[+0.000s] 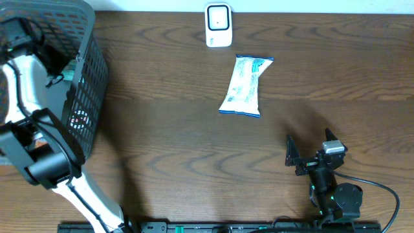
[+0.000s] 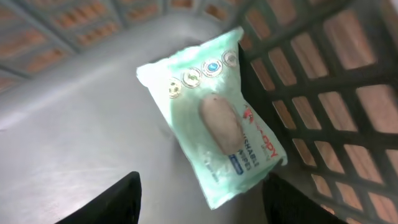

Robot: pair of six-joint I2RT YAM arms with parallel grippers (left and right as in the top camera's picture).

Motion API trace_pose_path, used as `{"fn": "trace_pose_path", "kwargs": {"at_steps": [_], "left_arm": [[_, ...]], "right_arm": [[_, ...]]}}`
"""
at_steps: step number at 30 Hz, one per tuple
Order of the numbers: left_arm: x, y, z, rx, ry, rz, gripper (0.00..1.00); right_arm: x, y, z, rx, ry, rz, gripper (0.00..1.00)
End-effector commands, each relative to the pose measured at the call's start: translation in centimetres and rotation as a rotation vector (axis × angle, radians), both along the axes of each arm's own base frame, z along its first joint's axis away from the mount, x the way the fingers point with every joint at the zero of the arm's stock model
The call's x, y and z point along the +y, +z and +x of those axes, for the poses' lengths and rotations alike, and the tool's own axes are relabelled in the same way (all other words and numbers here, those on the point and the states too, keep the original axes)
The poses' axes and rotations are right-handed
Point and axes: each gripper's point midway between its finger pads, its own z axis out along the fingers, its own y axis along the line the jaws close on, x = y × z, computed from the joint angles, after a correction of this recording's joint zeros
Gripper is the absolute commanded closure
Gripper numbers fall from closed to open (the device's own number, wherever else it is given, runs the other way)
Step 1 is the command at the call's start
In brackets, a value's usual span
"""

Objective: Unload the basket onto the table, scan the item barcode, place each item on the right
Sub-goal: 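Return the left gripper into the basket toward the green packet, then grasp the small green packet with the left gripper and lift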

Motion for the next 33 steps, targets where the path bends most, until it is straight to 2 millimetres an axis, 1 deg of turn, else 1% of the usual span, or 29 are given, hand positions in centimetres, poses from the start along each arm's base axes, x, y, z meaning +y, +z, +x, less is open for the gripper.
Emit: {"fn": "trace_pose_path", "kwargs": {"at_steps": [1, 3, 9, 21, 27, 28, 32, 33], "left_arm": [[1.0, -2.7, -0.3, 0.034, 0.087, -0.025, 0.38], [1.6, -3.8, -0.5, 0.043, 0.142, -0.04, 0.38], [2.1, -5.6, -0.2, 0.035, 0.188, -0.07, 0.39], [2.5, -6.4, 1.3, -0.014, 0.179, -0.053, 0.39], [1.7, -6.9, 2.7, -0.055, 0.112, -0.093, 0.39], [1.8, -6.9, 2.7, -0.055, 0.112, -0.092, 0.44], [2.0, -7.1, 2.6, -0.047, 0.094, -0.078, 0.67], [2.1, -7.1, 2.5, -0.047, 0.097, -0.078, 0.81]], "right_arm": [[0.2, 0.0, -0.1, 0.0, 0.012, 0.006, 0.01], [0.2, 0.0, -0.1, 0.001, 0.012, 0.006, 0.01], [0.2, 0.0, -0.1, 0.001, 0.012, 0.006, 0.01], [0.2, 0.0, -0.1, 0.001, 0.012, 0.006, 0.01], [0.2, 0.0, -0.1, 0.001, 0.012, 0.006, 0.01], [0.2, 0.0, -0.1, 0.001, 0.012, 0.006, 0.01], [0.2, 0.0, -0.1, 0.0, 0.012, 0.006, 0.01], [0.2, 0.0, -0.1, 0.001, 0.012, 0.006, 0.01]]}}
